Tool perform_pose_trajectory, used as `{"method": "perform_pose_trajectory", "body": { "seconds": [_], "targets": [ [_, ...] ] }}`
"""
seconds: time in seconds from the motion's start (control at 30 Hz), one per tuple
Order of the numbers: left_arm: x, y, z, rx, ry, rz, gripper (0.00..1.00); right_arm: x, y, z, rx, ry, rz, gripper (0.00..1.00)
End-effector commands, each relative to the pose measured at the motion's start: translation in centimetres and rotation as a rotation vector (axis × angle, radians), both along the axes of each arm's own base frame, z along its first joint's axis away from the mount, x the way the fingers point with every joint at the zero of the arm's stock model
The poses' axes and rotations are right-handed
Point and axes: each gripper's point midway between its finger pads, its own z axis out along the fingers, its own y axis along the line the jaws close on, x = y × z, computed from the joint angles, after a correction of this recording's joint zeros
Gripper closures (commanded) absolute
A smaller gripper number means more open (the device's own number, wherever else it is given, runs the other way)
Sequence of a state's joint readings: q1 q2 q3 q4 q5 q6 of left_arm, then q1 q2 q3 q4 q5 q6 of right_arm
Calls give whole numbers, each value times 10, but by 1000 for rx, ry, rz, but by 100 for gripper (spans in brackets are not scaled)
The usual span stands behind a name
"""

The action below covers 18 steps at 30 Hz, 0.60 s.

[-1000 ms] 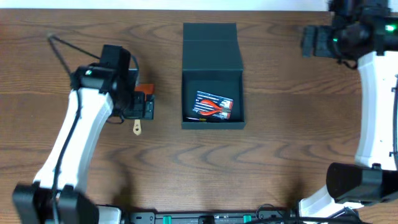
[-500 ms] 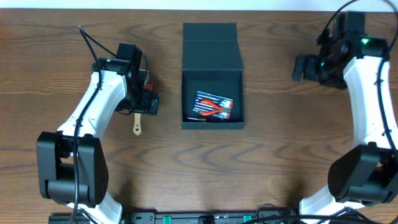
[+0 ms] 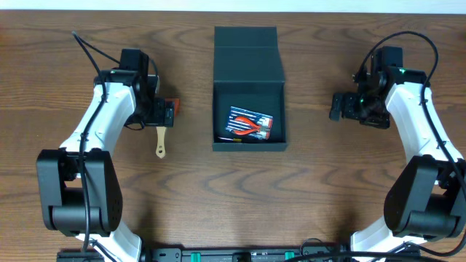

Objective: Pack container

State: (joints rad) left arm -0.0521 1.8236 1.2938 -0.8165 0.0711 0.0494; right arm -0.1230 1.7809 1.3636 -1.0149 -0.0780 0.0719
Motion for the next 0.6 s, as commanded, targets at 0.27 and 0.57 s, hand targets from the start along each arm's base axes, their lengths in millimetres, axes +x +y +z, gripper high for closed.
{"method": "perform_pose_trajectory", "body": {
  "seconds": [0.27, 0.57],
  "targets": [
    [-22, 2, -42, 2, 39, 35, 1, 0, 2, -1, 7, -3, 12, 1],
    [-30, 2, -60, 3, 70, 47, 1, 1, 9, -1, 7, -3, 33, 1]
  ]
}}
